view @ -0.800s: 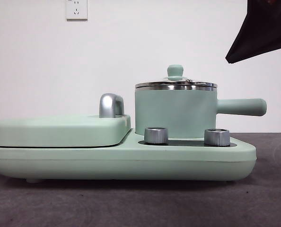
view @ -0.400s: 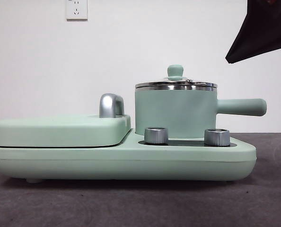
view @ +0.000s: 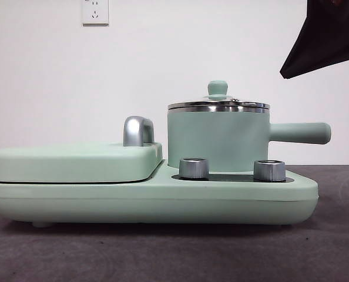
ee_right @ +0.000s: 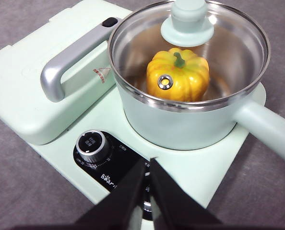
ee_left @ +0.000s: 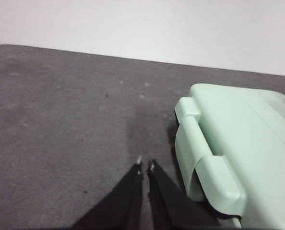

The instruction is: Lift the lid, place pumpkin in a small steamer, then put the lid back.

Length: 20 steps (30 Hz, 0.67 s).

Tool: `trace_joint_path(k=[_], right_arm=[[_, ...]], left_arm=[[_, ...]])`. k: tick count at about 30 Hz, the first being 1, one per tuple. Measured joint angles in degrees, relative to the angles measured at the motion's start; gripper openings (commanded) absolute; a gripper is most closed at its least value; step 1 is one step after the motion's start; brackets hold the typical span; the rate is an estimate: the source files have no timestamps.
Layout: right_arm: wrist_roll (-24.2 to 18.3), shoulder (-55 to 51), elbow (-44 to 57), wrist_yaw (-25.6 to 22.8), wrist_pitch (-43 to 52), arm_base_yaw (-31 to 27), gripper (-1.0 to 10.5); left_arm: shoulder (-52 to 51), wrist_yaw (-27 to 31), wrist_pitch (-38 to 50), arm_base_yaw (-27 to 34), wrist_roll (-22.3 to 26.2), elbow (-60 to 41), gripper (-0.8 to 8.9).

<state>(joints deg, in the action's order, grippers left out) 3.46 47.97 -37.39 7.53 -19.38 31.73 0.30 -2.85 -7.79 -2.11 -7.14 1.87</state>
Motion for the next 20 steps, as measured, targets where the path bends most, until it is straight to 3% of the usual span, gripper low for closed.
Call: trace_joint_path(k=[20], right_arm=[[-1.6, -0.3, 0.0, -0.7, 3.4, -0.1, 0.1]], left_arm=[[0.0, 0.0, -0.1, 0.0, -1.2, 0.0, 0.21]])
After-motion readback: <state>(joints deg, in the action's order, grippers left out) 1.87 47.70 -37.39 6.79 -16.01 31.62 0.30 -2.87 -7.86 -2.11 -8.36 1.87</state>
